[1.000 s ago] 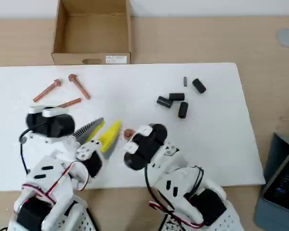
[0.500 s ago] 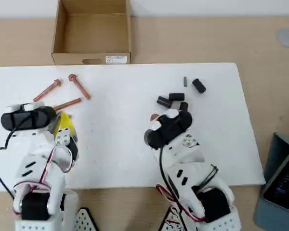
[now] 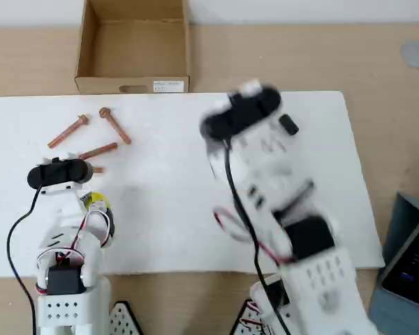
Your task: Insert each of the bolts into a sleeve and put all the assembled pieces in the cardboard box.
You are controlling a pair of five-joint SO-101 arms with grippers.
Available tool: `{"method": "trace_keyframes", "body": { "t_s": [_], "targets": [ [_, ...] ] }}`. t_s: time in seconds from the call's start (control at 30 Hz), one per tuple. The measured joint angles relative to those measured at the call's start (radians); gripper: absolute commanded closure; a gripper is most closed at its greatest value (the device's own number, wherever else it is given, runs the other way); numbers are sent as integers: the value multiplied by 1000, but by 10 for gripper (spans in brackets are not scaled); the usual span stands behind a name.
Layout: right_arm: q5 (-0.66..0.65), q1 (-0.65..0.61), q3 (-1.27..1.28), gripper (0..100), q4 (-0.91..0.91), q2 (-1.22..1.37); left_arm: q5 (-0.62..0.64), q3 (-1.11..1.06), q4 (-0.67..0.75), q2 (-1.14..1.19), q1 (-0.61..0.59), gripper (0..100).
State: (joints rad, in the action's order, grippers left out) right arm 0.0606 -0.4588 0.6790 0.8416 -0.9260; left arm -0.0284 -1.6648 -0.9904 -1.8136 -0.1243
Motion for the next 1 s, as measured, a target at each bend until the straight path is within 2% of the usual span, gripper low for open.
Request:
{"method": "trace_keyframes", "body": {
  "t_s": [0.27,0.43,1.0],
  "targets": [
    [0,0,-396,989,-117,506,0,-3,0,0,0,998],
    [-49,17,-657,989,-190,829,0,-3,0,0,0,998],
    [-101,18,-1545,988,-199,1758,0,-3,0,0,0,998]
  ]
}}
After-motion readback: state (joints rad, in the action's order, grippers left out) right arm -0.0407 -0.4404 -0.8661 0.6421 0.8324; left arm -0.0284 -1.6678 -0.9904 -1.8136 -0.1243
